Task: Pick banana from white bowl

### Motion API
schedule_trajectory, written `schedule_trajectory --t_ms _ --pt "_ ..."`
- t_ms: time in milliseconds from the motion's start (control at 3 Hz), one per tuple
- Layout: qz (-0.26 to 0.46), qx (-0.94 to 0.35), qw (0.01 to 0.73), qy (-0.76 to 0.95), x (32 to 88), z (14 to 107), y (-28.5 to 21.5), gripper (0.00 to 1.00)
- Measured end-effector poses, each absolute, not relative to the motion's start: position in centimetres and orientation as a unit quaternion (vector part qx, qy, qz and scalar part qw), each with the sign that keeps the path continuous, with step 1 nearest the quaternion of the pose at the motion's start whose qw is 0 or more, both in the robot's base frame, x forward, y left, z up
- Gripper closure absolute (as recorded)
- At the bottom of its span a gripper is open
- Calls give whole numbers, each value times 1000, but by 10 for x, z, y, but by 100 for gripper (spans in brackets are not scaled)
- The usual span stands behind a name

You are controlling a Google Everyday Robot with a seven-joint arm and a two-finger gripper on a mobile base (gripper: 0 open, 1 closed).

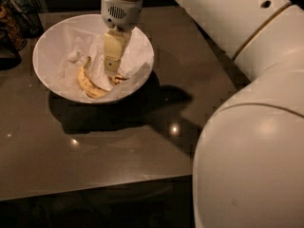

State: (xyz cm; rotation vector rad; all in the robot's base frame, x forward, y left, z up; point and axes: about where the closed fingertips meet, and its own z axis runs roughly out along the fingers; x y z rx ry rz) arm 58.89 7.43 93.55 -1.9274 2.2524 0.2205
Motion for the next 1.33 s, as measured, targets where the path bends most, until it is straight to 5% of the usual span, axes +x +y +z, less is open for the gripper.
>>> schedule_trajectory --t_ms 333,667,1000,1333 --pt "75 -640 80 761 589 933 74 26" --pt "57 -611 118 781 581 947 51 7" --pt "54 -608 131 781 581 951 50 0" --pt "54 -608 131 781 581 951 50 0"
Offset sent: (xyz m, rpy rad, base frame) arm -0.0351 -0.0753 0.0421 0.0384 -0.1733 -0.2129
